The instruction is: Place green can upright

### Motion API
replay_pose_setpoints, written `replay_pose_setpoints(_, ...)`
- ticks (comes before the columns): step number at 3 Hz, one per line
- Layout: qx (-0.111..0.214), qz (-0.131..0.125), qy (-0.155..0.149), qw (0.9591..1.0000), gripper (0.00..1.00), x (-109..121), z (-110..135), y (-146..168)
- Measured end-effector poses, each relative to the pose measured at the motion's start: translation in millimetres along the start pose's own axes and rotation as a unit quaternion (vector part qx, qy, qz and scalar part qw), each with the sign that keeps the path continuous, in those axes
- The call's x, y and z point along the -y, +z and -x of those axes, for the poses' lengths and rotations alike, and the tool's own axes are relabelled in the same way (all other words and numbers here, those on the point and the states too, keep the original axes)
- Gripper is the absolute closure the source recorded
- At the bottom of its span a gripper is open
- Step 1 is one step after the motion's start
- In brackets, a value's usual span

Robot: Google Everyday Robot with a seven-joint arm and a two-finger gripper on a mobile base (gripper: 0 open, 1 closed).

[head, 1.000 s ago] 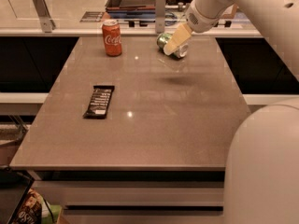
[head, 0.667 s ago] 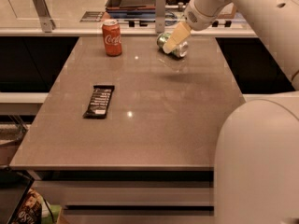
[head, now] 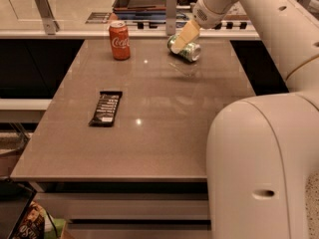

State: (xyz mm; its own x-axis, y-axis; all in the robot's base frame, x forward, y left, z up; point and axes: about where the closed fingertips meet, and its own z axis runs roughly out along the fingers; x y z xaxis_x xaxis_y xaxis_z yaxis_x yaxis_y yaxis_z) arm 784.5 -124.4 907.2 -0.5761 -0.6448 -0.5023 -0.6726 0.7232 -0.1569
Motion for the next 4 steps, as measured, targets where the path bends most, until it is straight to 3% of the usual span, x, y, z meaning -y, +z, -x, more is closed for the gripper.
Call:
replay_pose_setpoints(2, -0.009, 0.023, -0.005, 0.9997, 0.00, -3, 17, 31)
replay_pose_setpoints(4, -0.033, 0.017, 0.022, 0.9991, 0.00, 1, 13, 44)
